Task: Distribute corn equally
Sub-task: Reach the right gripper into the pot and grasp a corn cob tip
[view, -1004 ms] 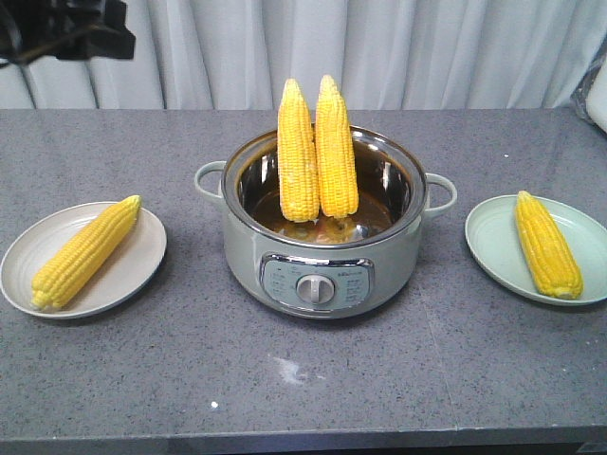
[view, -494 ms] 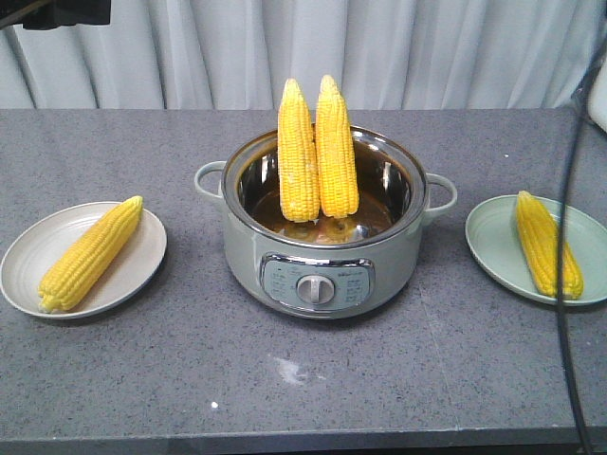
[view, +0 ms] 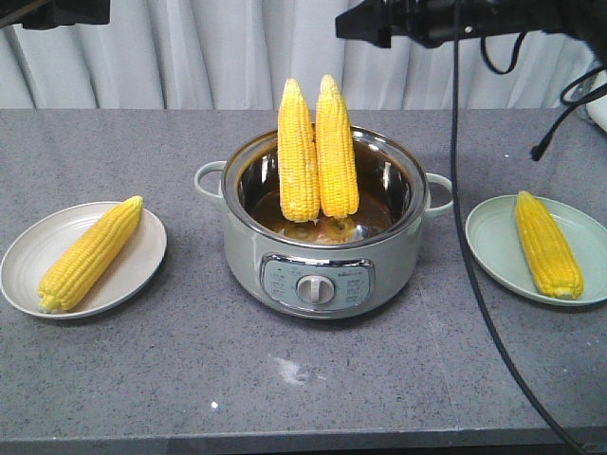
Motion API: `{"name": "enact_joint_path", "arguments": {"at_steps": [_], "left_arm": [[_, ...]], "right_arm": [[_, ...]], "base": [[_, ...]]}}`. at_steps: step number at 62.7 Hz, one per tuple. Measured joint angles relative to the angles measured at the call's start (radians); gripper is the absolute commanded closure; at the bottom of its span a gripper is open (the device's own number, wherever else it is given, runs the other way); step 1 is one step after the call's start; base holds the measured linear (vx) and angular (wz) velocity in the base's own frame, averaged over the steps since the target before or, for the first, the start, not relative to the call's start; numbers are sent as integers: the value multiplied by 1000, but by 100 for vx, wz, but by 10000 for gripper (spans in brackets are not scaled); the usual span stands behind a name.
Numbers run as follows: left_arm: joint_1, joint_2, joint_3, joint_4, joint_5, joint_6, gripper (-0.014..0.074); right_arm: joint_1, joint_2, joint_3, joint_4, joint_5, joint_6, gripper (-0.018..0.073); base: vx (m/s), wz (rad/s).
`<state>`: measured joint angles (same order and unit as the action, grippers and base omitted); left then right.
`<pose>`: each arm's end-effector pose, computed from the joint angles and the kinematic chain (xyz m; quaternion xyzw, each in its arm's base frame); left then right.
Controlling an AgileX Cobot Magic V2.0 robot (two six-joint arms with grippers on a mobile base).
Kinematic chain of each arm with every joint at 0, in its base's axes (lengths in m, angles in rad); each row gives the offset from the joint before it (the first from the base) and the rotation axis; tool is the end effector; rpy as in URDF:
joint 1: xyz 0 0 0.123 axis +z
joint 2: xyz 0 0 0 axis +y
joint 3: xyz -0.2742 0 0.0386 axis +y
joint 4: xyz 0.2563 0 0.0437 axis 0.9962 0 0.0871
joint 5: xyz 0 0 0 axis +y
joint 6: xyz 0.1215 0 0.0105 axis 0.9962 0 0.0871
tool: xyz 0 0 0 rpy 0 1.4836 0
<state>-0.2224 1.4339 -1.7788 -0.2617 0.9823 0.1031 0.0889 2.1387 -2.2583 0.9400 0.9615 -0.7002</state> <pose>0.3158 -0.0983 0.4670 0.1301 0.8554 -0.1587 0.4756 0.5004 0.1257 0.3639 -0.2310 0.7903 0.3167 0.4709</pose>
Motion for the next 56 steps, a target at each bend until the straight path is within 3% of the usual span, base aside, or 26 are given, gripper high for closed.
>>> {"name": "enact_joint_path", "arguments": {"at_steps": [28, 56], "left_arm": [[0, 0, 0, 0, 0, 1, 347], [0, 0, 0, 0, 1, 2, 347]], "right_arm": [[3, 140, -9, 7, 62, 20, -62], [3, 161, -9, 6, 122, 22, 26]], "base": [[0, 0], [0, 0]]}}
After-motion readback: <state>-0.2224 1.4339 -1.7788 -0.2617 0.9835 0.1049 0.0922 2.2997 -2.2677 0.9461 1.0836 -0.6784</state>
